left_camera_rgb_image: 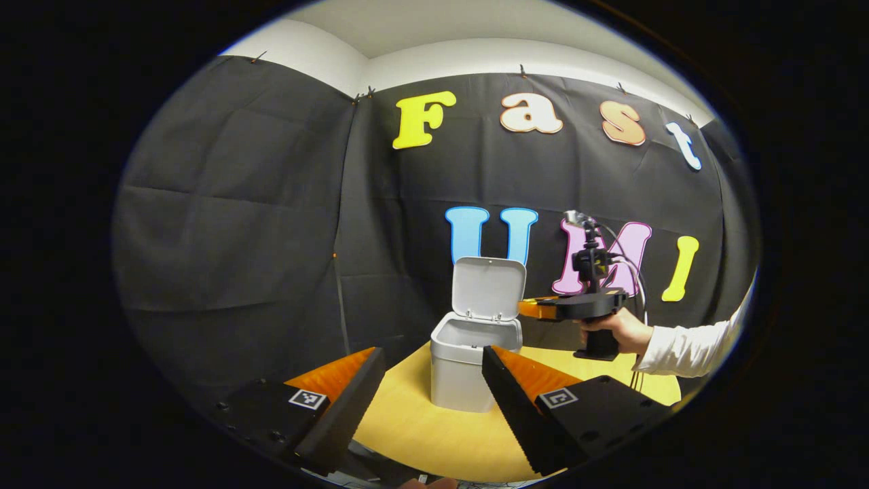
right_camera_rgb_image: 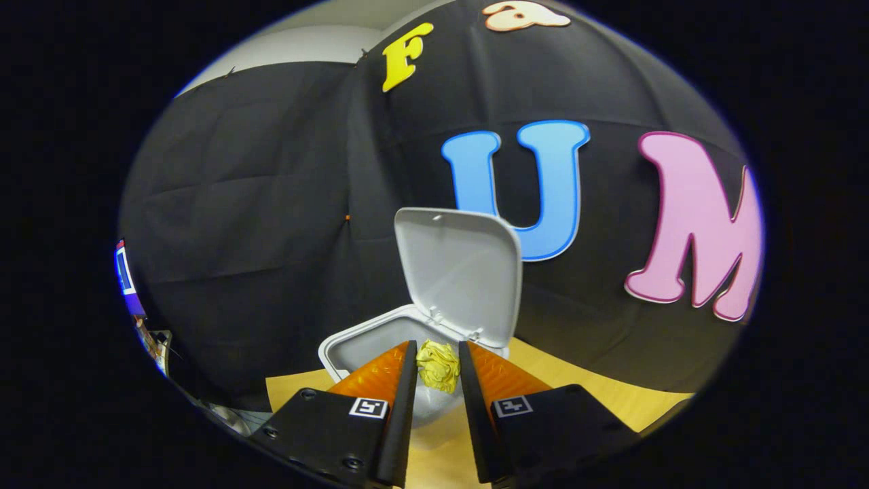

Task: Press the lid of the desktop garbage bin to open it, pick up the crumpled paper on the desktop and throw it into the bin, then pick up the pop can on the desktop and drop it into the bin, and finally close the garbage bin lid.

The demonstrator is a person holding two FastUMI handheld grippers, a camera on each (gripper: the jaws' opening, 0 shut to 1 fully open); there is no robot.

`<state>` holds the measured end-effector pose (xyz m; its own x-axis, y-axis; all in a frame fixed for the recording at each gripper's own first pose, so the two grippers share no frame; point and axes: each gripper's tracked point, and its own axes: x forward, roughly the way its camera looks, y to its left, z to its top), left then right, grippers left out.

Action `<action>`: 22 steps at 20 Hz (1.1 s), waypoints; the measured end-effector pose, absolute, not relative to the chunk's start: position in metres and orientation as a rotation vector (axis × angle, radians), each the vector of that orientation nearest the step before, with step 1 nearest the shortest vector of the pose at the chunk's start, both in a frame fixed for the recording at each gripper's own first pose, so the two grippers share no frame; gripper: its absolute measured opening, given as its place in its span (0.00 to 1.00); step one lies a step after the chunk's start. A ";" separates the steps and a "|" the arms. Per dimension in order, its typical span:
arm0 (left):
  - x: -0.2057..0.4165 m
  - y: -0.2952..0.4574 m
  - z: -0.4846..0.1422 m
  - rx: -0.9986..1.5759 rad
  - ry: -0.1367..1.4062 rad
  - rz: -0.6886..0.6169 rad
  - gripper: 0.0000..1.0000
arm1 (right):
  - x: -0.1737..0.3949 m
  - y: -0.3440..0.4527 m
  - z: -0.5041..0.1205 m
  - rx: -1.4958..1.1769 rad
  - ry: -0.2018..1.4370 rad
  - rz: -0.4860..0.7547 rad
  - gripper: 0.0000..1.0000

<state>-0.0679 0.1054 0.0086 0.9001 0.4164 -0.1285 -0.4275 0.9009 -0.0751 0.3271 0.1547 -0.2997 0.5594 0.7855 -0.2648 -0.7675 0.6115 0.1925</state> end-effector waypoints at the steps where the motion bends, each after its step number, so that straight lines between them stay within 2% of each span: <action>1: -0.072 0.107 0.008 -0.108 0.109 0.447 0.98 | 0.326 0.160 -0.305 0.040 0.353 0.921 0.42; 5: -0.085 0.113 0.004 -0.121 0.110 0.486 0.98 | 0.322 0.159 -0.318 -0.015 0.393 0.925 0.42; 6: -0.086 0.114 0.004 -0.125 0.113 0.489 0.98 | 0.323 0.160 -0.320 -0.025 0.396 0.922 0.35; 8: -0.089 0.115 -0.002 -0.127 0.121 0.493 0.96 | 0.320 0.162 -0.321 -0.022 0.397 0.935 0.34; 11: -0.082 0.108 0.000 -0.138 0.105 0.461 0.96 | 0.323 0.167 -0.314 0.017 0.384 0.930 0.92; 12: -0.076 0.104 0.000 -0.142 0.102 0.445 0.99 | 0.321 0.167 -0.310 0.033 0.379 0.934 0.99; 13: -0.071 0.100 -0.001 -0.140 0.099 0.428 0.96 | 0.318 0.167 -0.307 0.044 0.375 0.942 0.99; 22: -0.011 0.064 -0.038 -0.050 0.126 0.278 0.96 | 0.319 0.131 -0.250 0.080 0.218 0.921 0.98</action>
